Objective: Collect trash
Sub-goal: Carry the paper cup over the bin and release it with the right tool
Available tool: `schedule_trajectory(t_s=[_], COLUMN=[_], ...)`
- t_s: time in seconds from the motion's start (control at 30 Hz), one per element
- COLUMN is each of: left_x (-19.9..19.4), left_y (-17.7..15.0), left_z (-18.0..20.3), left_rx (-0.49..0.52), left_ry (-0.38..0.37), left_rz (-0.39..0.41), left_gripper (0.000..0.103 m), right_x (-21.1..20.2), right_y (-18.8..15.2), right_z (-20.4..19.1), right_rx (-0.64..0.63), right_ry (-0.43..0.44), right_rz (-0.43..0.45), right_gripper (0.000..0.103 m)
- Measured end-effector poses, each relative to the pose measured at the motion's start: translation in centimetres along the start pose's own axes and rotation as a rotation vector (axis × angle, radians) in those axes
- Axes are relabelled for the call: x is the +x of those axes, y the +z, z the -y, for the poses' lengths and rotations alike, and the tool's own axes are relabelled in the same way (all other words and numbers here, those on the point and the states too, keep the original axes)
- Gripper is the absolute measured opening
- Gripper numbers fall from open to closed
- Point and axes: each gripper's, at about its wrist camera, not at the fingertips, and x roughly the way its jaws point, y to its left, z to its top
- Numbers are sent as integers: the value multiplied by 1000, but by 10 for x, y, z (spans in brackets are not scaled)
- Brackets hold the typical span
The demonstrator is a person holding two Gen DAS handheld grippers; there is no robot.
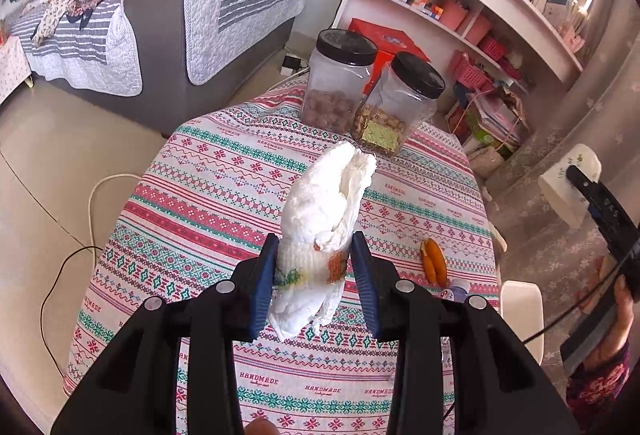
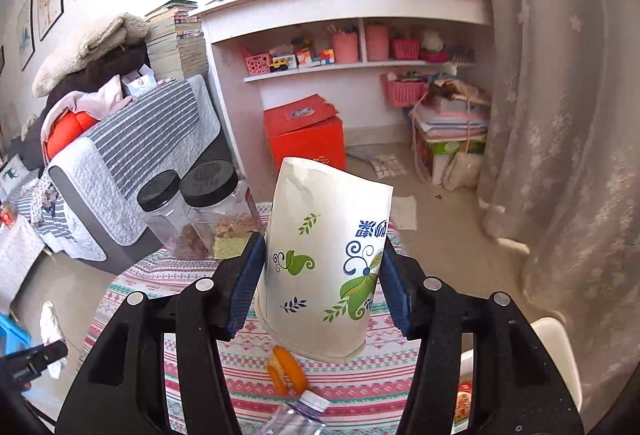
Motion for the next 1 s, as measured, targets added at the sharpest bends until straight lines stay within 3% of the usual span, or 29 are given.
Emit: schedule_trajectory(t_s=[0.2,0.5,0.53,0.6,0.67,0.8,1.0], left_x=[1,9,10,14,16,11,16], left_y=[-5,-11,-12,-15,-18,-26,-36], left_z=[5,21,25,34,44,80,164], left_rx=[10,28,37,53,67,146,249], left_ry=[11,14,15,10,-13,-38,-155], left_rz=[7,3,3,-3,-14,20,1], left_gripper=[37,37,37,37,37,37,37], right_x=[-51,-80,-81,-85,-94,-110,-125], right_y=[-18,-72,-77,-84,-86,-77,-72], right_z=[24,84,91,104,114,144,182], right_rx=[-78,-123,-119,-105,-101,-7,136], right_ry=[-180,-445,-478,-565,-623,-607,-539], right_rz=[68,10,9,34,77,103,91], right_gripper=[54,59,63,96,96,96,96])
